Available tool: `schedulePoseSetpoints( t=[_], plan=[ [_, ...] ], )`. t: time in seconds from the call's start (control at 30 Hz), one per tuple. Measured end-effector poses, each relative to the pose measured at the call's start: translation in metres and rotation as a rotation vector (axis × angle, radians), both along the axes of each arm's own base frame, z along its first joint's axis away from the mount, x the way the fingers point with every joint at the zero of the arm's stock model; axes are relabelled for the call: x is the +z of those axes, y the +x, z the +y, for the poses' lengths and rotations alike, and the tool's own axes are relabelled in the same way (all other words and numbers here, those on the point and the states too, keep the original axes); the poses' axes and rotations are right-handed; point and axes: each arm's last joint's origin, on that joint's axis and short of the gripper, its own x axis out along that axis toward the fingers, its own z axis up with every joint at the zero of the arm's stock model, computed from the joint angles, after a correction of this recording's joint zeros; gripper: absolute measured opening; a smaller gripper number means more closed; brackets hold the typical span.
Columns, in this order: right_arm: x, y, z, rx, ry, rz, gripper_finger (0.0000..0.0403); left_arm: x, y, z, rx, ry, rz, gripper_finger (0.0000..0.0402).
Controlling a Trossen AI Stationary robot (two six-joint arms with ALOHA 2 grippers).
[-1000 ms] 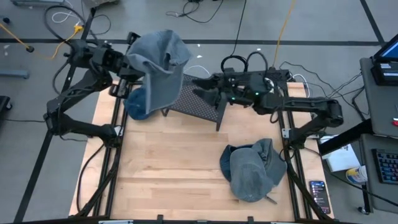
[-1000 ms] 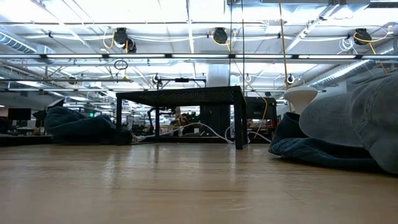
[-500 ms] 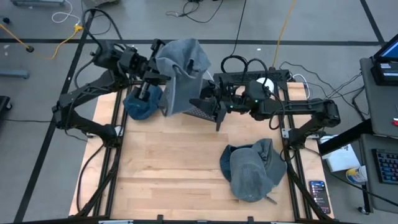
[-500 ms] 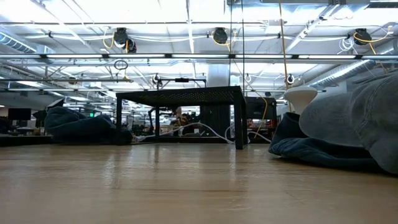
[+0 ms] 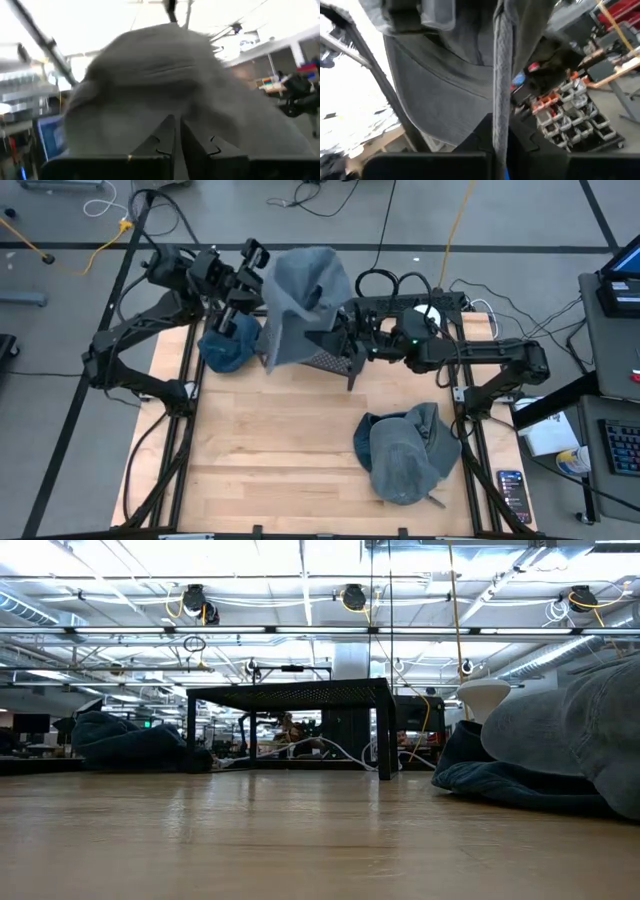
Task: Pick & Place hat
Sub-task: Put the left gray cap on the shelf
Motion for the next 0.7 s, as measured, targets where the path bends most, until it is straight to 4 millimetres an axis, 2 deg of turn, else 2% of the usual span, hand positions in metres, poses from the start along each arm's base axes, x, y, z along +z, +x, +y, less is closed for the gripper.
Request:
schedulePoseSetpoints(
  t=[0.1, 0.23, 0.47, 0.7],
  plan=[
    [0.008, -0.012, -0.001, -0.018, -0.029, 0.019, 0.0006, -0.001, -0.003, 0.007, -0.016, -0.105, 0.067, 0.0059],
    [0.015, -0.029, -0.002, -0.090, -0.081, 0.076, 0.0005, -0.003, -0.007, 0.015, -0.034, -0.209, 0.154, 0.0113],
    [0.026, -0.079, -0.004, -0.261, -0.175, 0.257, 0.0004, -0.005, -0.012, 0.026, -0.064, -0.367, 0.265, 0.0208],
    [0.021, -0.126, -0.006, -0.443, -0.278, 0.505, 0.0004, -0.009, -0.011, 0.029, -0.143, -0.622, 0.418, 0.0242]
  ],
)
